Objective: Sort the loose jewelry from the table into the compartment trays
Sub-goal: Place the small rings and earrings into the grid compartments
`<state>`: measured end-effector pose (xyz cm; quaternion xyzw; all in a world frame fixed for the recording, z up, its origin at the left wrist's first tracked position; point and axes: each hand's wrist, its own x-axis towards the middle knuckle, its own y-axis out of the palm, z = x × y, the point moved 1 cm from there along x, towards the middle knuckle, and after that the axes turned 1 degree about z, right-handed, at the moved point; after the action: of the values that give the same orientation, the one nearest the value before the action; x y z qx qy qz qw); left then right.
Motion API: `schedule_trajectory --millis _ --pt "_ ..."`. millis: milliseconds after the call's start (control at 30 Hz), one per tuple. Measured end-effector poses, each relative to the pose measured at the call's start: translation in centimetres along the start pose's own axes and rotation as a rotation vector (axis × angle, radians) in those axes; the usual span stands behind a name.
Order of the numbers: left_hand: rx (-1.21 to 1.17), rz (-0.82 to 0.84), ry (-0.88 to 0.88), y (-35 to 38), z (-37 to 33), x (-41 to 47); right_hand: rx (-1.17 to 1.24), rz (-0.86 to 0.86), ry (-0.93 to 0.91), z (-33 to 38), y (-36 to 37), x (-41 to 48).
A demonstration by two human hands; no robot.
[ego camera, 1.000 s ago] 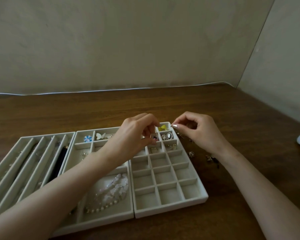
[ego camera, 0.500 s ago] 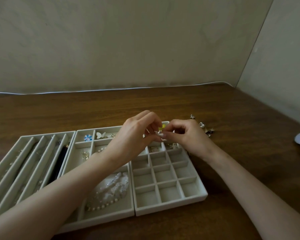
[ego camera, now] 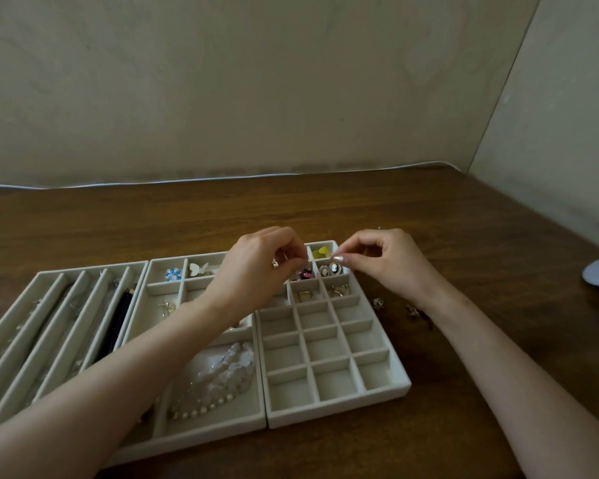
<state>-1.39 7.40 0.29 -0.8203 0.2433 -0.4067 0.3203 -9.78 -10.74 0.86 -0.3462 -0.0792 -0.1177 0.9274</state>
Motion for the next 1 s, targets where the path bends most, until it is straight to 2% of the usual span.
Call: schedule_trajectory --millis 167,400,500,733,900,1000 --pt "0.001 -0.009 0.004 0.0 -0.2 -0.1 -0.309 0.123 -0.040 0.1 0.3 -0.3" --pt "0.000 -0.033 0.004 0.1 -0.3 0.0 -0.725 0.167 -0.263 1.9 1.2 -0.3" --pt "0.006 -0.041 0.000 0.1 -0.2 0.0 -0.823 0.193 -0.312 2.2 1.3 -0.1" --pt "0.002 -0.045 -0.013 0.0 -0.1 0.0 -0.760 0.274 -0.256 2.0 0.7 0.4" --pt "0.003 -0.049 -0.011 0.1 0.0 0.0 -0.340 0.119 -0.267 2.3 0.5 0.6" --pt "-0.002 -0.044 -0.007 0.1 0.0 0.0 -0.308 0.135 -0.291 2.5 1.4 0.5"
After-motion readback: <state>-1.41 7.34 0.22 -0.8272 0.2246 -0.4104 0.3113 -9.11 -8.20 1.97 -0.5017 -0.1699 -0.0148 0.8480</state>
